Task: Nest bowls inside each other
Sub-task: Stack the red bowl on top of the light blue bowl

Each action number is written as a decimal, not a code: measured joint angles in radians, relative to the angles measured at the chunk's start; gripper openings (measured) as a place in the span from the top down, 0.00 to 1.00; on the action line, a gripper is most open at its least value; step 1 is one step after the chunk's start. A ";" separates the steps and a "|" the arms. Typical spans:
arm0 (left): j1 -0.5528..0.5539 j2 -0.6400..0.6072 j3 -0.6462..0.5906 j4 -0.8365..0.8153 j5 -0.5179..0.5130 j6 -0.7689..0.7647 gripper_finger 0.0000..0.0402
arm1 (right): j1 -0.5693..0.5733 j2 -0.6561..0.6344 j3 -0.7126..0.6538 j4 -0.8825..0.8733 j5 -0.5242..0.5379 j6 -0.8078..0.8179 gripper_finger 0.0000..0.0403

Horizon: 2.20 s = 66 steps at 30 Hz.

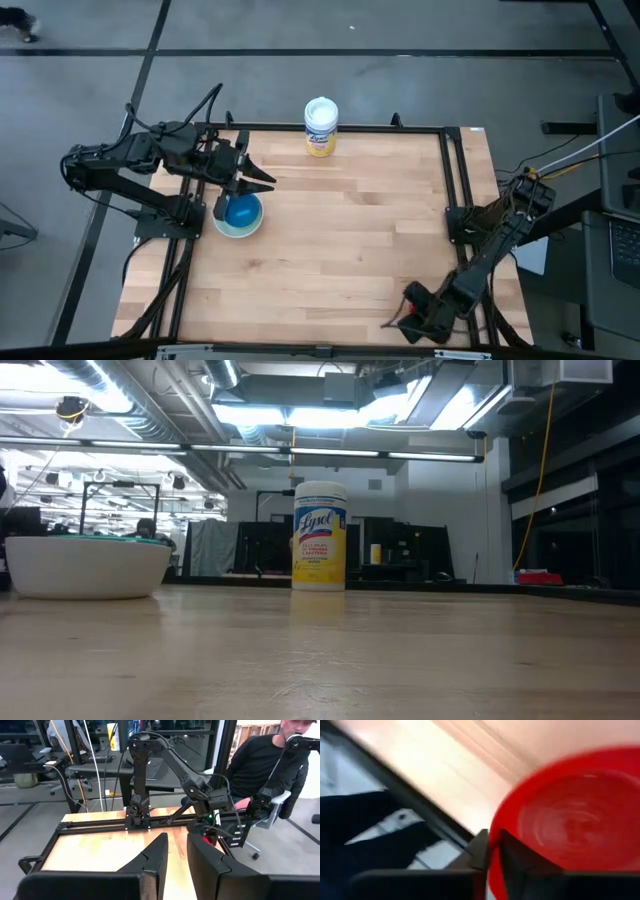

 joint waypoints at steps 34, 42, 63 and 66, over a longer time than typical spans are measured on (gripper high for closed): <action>0.181 0.202 -0.409 1.300 1.157 -1.110 0.82 | -0.683 -0.094 0.413 0.953 -0.637 -1.093 1.00; 0.148 0.374 -0.406 1.576 1.188 -1.271 0.76 | -0.654 0.013 0.413 1.039 -0.703 -0.980 1.00; 0.093 0.484 -0.404 1.583 1.162 -1.265 0.70 | -0.680 0.105 0.413 1.160 -0.767 -0.865 1.00; 0.088 0.483 -0.404 1.588 1.151 -1.248 0.70 | -0.687 0.106 0.413 1.176 -0.766 -0.864 1.00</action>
